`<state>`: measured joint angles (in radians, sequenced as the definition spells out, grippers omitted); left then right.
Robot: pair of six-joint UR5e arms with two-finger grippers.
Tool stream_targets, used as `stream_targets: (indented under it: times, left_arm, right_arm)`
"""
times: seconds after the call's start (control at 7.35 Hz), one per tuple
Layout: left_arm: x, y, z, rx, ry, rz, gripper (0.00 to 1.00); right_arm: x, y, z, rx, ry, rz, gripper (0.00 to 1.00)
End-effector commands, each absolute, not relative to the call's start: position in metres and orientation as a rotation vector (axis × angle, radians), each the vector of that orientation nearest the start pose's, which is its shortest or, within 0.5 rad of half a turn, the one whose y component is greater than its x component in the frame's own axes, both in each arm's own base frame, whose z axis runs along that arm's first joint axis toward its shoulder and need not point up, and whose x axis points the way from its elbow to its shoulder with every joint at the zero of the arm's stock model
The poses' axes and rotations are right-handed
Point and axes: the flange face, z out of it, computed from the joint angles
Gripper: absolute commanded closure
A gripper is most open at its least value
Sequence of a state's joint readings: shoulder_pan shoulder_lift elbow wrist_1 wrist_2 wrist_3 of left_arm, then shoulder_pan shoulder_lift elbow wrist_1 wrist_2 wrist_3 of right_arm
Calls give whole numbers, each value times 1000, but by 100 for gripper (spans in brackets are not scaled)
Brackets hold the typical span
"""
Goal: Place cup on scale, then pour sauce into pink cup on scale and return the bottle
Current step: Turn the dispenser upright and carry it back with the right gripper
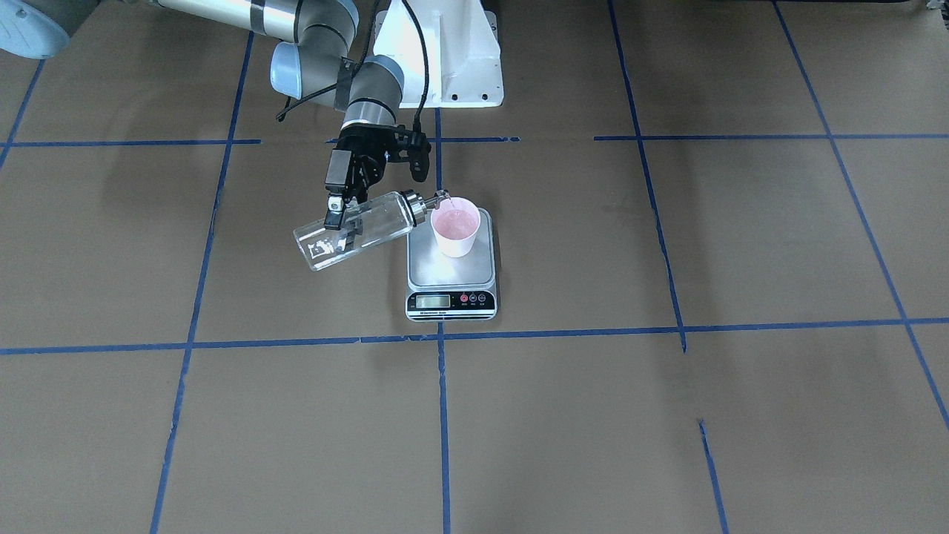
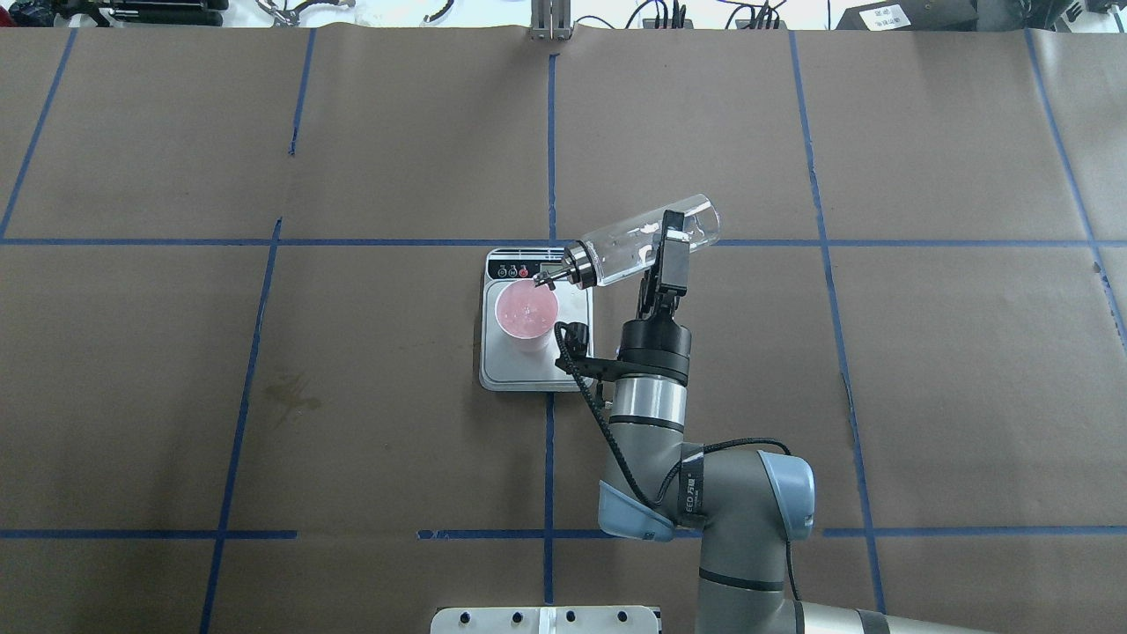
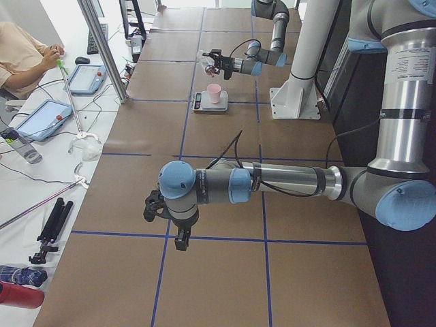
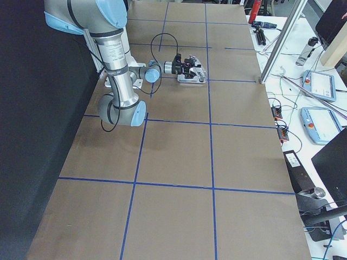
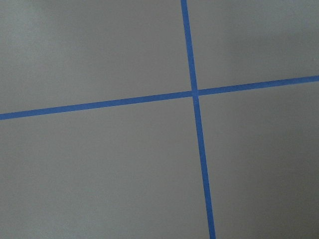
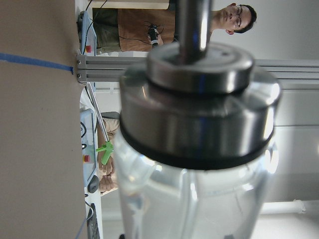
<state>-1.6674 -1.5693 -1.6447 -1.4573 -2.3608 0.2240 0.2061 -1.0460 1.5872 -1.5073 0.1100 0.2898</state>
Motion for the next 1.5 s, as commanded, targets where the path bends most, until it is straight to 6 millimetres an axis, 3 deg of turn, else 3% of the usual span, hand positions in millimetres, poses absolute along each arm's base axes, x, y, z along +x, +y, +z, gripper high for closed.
stream_targets:
  times: [0.0,0.54,0.82,1.09,1.36]
  left_arm:
    - [-109,-480,630,93,786,107,0]
    - [-109,-480,629,98,786,110,0]
    - [-109,-480,630,95,787,109,0]
    - [-109,-479,633,87,786,104,0]
    - [-109,-477,636,81,787,97,0]
  right_arm:
    - [-566,-357,269,1403,309,-289,100]
    - [-547,-354,248,1412,-285,27,100]
    - [-525,-347,232,1368,-480,132,100]
    - [-518,-364,246,1253,-626,116,100]
    - [-498,-386,275,1212,-606,87,100]
